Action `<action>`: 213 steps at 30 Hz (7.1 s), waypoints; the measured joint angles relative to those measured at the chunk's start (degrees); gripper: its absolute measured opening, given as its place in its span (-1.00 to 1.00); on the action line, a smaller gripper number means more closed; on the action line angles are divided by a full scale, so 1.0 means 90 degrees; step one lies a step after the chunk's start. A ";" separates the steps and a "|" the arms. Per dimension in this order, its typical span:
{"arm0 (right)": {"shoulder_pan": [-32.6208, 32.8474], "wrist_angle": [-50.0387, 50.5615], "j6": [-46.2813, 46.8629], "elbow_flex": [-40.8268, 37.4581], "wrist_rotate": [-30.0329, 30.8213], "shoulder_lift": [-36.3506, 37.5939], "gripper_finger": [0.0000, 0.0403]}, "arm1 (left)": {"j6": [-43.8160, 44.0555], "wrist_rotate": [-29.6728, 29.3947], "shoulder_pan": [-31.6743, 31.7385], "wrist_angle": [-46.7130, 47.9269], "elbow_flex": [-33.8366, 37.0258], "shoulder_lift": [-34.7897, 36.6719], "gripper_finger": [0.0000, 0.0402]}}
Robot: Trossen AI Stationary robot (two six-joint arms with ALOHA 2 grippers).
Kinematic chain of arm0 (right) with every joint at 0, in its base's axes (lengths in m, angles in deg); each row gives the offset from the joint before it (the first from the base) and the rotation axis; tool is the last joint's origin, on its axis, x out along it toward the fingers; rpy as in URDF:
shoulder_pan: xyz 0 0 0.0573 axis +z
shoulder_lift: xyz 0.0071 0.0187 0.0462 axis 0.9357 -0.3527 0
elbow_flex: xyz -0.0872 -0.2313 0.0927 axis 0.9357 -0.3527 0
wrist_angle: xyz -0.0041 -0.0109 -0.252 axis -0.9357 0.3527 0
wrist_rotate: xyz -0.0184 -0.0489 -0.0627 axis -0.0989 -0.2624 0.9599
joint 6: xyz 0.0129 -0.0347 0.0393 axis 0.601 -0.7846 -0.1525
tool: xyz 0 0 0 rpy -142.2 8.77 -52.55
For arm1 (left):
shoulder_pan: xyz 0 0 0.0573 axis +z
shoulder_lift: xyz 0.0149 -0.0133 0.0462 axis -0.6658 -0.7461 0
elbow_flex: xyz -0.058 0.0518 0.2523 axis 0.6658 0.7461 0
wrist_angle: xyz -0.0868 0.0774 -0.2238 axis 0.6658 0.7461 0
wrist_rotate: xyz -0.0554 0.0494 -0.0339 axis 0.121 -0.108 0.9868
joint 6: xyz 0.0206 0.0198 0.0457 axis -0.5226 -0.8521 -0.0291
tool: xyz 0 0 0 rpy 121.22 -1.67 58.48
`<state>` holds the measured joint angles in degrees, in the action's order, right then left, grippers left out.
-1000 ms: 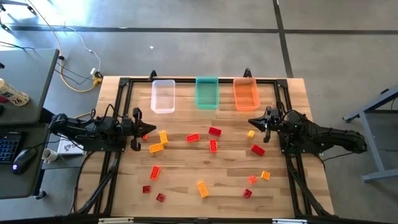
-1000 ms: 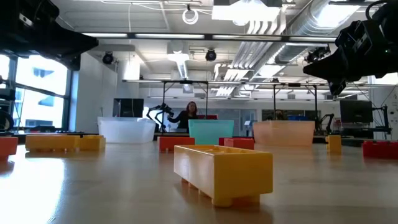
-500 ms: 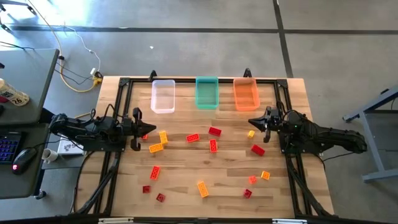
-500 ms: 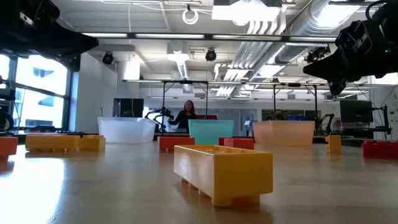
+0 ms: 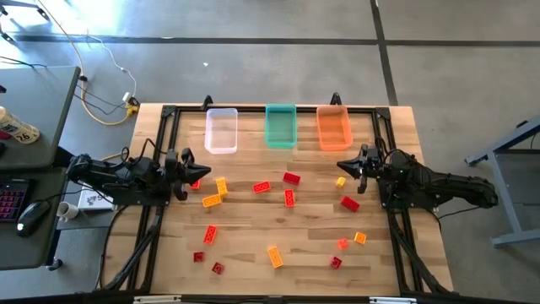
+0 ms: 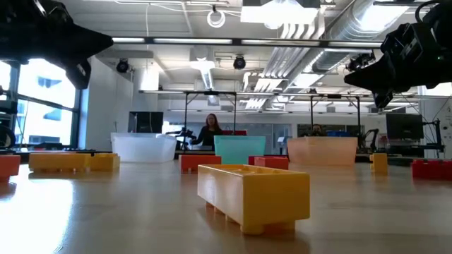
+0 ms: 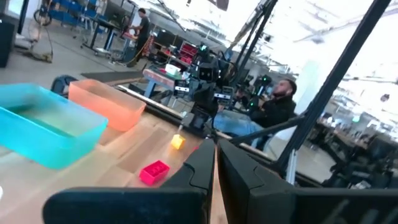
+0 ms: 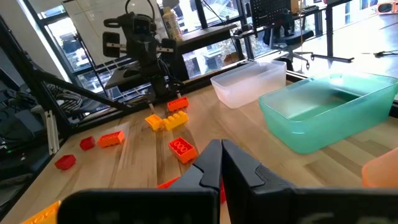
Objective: Sort & place blocks by color
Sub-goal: Put the yellow game piece into the transparent bin
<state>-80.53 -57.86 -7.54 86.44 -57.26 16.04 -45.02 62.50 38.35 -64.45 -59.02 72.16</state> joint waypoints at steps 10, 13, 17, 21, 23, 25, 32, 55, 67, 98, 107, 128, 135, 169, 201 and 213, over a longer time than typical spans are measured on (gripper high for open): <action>0.0000 0.0000 0.0000 0.0001 -0.0002 -0.0002 -1.00 | 0.0267 0.0000 0.0000 -0.0169 0.0000 0.0002 -0.95; 0.0001 0.0000 0.0000 0.0002 0.0001 -0.0002 -1.00 | 0.0161 -0.0002 0.0000 -0.0444 0.0000 0.0000 -0.95; 0.0000 0.0000 0.0000 0.0000 0.0000 -0.0001 -1.00 | -0.0363 -0.0007 0.0000 -0.0937 0.0000 -0.0001 -0.91; -0.0002 0.0000 0.0000 0.0002 -0.0002 -0.0002 -1.00 | -0.0781 -0.0027 0.0000 -0.1443 -0.0002 -0.0001 -0.79; -0.0002 0.0000 0.0000 0.0002 -0.0002 0.0000 -1.00 | -0.0920 -0.0111 0.0000 -0.1719 -0.0002 0.0002 -0.69; 0.0000 0.0000 0.0000 0.0000 -0.0001 -0.0001 -1.00 | -0.1049 -0.0265 0.0000 -0.1973 -0.0005 0.0000 -0.57; 0.0000 -0.0002 0.0000 0.0000 0.0000 0.0000 -1.00 | -0.1290 -0.0427 0.0000 -0.3379 -0.0007 -0.0001 -0.17; 0.0000 -0.0003 -0.0001 0.0000 -0.0001 0.0000 -1.00 | -0.2290 -0.0474 0.0000 0.3128 -0.4065 -0.1623 0.21; -0.0002 -0.0005 0.0000 0.0000 -0.0001 0.0000 -1.00 | -0.1382 0.0779 -0.0002 0.4804 -0.4532 -0.3041 0.21; -0.0002 -0.0005 0.0000 0.0000 0.0000 0.0000 -1.00 | 0.0271 0.2010 -0.0041 0.6257 -0.4532 -0.6370 0.21; -0.0001 -0.0005 0.0000 0.0000 0.0000 0.0000 -1.00 | 0.0269 0.2001 -0.0189 0.6223 -0.4532 -0.7221 0.21; -0.0001 -0.0007 0.0000 0.0000 0.0000 0.0000 -1.00 | 0.0101 0.2001 -0.0185 0.5528 -0.4532 -0.8771 0.21; -0.0001 -0.0005 0.0000 0.0000 -0.0001 0.0000 -1.00 | 0.0288 0.1978 -0.0185 0.5509 -0.4532 -0.9196 0.21; -0.0001 -0.0007 0.0000 0.0000 0.0001 0.0000 -1.00 | 0.0769 0.1385 -0.0172 0.5480 -0.4544 -0.9458 -0.70; 0.0000 -0.0006 0.0000 0.0000 -0.0001 0.0000 -1.00 | 0.0286 -0.0017 0.1362 0.5464 -0.5795 -0.8210 -0.70; -0.0001 -0.0007 0.0000 0.0000 0.0001 0.0000 -1.00 | -0.0363 -0.0289 0.3519 0.4664 -0.5952 -0.8207 -0.70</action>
<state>-80.55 -57.93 -7.54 86.44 -57.25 16.04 -48.28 59.90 70.02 -22.47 -112.60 -1.70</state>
